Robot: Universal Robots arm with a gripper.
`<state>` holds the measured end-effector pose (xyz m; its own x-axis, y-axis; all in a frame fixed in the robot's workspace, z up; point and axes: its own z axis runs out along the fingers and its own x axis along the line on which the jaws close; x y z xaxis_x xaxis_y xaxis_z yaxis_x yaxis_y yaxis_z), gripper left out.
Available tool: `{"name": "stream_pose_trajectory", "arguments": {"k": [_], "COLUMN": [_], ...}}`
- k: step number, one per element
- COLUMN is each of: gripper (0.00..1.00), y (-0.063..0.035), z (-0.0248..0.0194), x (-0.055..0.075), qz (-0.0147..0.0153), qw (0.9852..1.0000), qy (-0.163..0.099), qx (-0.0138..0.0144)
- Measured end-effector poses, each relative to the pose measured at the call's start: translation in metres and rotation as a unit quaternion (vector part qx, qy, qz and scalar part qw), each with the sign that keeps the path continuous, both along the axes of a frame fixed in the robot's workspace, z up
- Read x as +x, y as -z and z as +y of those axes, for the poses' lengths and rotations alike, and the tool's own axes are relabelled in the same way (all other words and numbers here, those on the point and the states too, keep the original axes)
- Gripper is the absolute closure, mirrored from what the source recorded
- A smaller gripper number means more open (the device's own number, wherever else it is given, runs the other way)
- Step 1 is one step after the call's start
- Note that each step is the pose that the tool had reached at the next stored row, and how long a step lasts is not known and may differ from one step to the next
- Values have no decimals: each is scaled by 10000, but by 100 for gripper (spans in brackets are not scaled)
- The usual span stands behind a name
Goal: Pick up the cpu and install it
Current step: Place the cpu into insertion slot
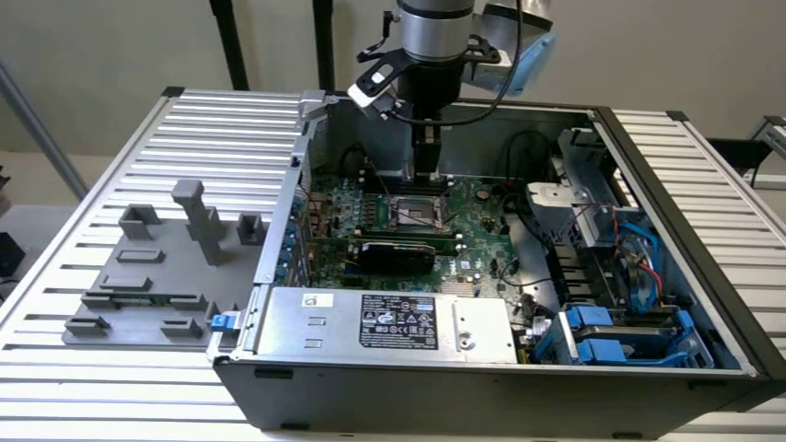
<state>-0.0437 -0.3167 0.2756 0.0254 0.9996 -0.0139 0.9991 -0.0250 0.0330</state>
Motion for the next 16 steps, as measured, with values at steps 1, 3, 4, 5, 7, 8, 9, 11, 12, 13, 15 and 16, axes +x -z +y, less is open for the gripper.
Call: {"name": "stream_pose_trajectory", "arguments": {"k": [1, 3, 4, 5, 7, 8, 9, 11, 12, 13, 15, 16], "gripper": [45, 45, 45, 45, 45, 45, 45, 45, 45, 45, 45, 45], "y": [17, 54, 72, 90, 126, 144, 163, 199, 217, 235, 272, 291], "z": [-6, -16, -21, -26, -34, -36, -37, -37, -37, -37, -37, -37], "x": [0, 0, 0, 0, 0, 0, 0, 0, 0, 0, 0, 0], "qz": [-3, -12, -16, -20, -30, -36, -43, -58, -66, -75, -95, -104], "qw": [10000, 10000, 10000, 10000, 10000, 10000, 10000, 10000, 10000, 10000, 10000, 9999], "qy": [9, 17, 19, 22, 28, 30, 31, 31, 31, 31, 31, 31], "qx": [0, 1, 0, 0, 0, 0, 0, 1, 1, 1, 0, 0]}}
